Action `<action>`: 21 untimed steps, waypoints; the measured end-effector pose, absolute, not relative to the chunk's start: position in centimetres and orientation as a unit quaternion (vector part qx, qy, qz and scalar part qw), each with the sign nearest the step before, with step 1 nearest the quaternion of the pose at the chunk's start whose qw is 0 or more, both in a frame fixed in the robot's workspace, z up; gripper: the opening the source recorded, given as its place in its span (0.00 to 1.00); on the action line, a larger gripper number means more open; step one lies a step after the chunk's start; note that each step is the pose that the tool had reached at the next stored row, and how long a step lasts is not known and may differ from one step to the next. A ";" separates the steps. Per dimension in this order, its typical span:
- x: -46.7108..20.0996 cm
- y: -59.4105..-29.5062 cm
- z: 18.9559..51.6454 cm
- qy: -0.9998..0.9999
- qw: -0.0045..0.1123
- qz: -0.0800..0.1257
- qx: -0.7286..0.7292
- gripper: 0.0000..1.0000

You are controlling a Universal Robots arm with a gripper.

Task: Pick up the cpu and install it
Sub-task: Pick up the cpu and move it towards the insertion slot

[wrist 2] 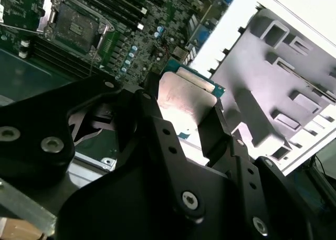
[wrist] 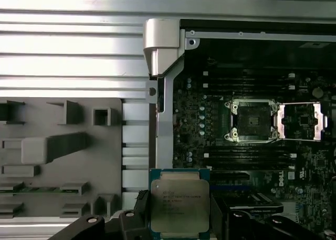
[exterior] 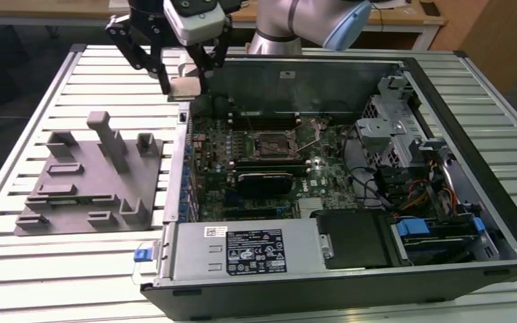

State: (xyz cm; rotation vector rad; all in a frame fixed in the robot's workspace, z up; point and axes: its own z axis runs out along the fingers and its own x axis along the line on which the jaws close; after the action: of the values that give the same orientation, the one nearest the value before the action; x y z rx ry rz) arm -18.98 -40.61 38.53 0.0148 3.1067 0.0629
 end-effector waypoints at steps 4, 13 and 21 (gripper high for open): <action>-18.0 -40.6 37.9 1.000 0.016 0.020 0.005 0.54; -15.7 -40.6 36.2 1.000 0.011 0.020 0.005 0.54; -13.1 -40.5 35.2 1.000 0.007 0.020 0.005 0.54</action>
State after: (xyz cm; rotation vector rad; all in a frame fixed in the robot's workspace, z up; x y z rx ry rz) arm -13.08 -40.51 35.15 0.0159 3.1279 0.0634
